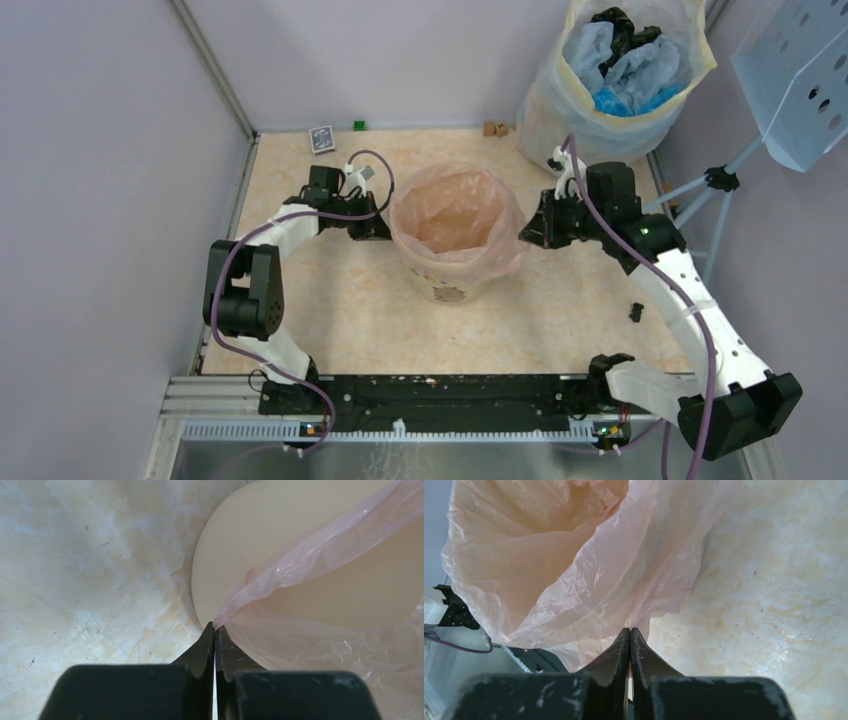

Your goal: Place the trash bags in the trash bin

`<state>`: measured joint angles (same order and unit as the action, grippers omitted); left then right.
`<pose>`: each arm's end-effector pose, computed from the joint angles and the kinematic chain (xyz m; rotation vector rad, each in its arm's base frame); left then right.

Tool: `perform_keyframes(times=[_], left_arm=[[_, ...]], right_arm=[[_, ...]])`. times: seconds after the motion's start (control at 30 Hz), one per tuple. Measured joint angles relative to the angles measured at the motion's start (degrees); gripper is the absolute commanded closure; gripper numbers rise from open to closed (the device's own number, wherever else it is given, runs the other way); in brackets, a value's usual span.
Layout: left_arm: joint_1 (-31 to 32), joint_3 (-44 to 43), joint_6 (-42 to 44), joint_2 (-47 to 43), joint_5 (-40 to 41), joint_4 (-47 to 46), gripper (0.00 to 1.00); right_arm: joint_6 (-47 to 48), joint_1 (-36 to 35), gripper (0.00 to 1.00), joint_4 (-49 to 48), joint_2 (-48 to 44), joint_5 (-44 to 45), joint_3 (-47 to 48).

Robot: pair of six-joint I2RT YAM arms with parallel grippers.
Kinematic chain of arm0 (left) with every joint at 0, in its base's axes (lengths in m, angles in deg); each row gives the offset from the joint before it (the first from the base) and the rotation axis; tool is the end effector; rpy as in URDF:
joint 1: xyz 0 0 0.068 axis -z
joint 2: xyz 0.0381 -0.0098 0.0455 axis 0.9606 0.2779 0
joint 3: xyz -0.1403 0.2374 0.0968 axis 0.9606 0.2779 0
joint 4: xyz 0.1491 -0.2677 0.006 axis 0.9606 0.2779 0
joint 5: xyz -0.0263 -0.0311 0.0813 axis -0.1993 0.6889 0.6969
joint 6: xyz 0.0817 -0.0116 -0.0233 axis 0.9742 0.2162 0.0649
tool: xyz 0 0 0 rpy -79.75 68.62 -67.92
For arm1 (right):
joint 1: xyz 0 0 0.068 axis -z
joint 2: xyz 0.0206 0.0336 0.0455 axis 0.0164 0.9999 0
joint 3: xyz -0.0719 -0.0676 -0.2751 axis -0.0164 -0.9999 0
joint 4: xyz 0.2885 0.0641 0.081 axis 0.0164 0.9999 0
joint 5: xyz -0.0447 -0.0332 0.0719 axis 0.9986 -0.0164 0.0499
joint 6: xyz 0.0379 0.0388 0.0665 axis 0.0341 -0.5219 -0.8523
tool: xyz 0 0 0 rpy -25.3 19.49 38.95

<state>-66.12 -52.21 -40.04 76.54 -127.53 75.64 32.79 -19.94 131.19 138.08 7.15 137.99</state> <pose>0.3918 -0.1051 0.1732 0.1463 2.4774 -1.1029 0.2626 0.1234 0.3572 -0.3679 2.2533 0.7664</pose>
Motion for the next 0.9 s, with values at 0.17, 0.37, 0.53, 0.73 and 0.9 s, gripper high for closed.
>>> perform_keyframes(times=[0.17,0.37,0.53,0.73,0.9], left_arm=[[0.0,0.0,0.1,0.0,0.3,0.1,1.00],[0.0,0.4,-0.2,0.0,0.1,0.0,1.00],[0.0,1.1,-1.3,0.0,-0.2,-0.9,1.00],[0.0,6.2,-6.1,-0.1,-2.3,-6.7,1.00],[0.0,10.3,-9.3,-2.8,-1.8,-10.0,1.00]], right_arm=[[-1.9,0.0,1.00,-2.6,-3.7,-0.6,-6.1],[-4.9,0.0,1.00,-9.7,-3.1,0.4,-16.7],[-7.7,0.0,1.00,-17.2,-0.8,4.1,-24.9],[-12.1,0.0,1.00,-29.1,0.8,6.2,-32.9],[-13.9,0.0,1.00,-36.3,1.0,6.9,-35.1]])
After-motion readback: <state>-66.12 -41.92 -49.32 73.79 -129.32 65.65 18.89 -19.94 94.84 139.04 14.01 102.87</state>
